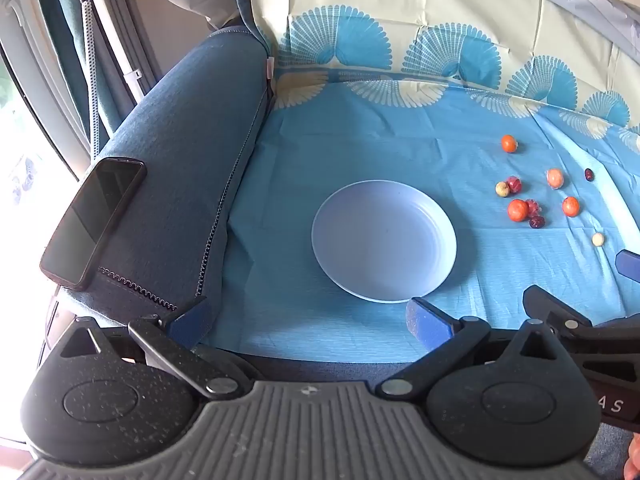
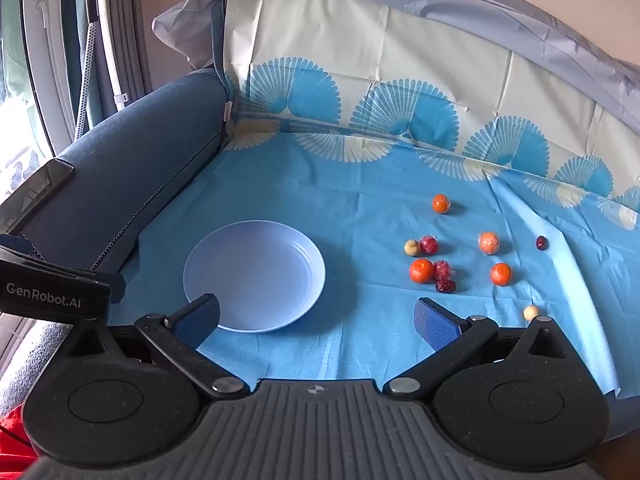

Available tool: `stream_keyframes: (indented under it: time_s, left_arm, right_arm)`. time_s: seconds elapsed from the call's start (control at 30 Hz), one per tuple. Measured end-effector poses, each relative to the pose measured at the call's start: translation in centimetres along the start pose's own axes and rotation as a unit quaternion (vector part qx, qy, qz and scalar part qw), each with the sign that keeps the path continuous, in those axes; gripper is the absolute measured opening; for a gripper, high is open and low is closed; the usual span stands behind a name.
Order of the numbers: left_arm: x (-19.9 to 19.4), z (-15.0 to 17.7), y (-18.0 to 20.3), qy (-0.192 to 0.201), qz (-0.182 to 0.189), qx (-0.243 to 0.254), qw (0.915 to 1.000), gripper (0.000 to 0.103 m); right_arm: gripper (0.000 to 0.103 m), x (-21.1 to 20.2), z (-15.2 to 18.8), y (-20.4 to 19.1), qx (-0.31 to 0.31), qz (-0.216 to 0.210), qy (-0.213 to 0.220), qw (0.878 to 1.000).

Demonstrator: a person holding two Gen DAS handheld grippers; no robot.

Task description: Organize fruits

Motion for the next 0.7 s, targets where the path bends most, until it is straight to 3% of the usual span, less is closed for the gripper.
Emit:
stream_keyframes:
  time_s: [0.7]
  left_arm:
    - [0.39, 0.29, 0.06, -0.006, 0.0, 0.002, 1.0, 0.103]
  right_arm:
    - [0.102, 0.55, 0.4, 0.08, 0.001, -0.001, -0.001, 1.0]
Point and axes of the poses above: each gripper's, at about its wrist camera, not at the fingertips, and x roughly the way its jaws point, y to its right, z to its underside, the point moved 4 cm from there along x, roughly the way its jaws point, and after that the axes turned 12 degrees about x, right-handed, at the moved point
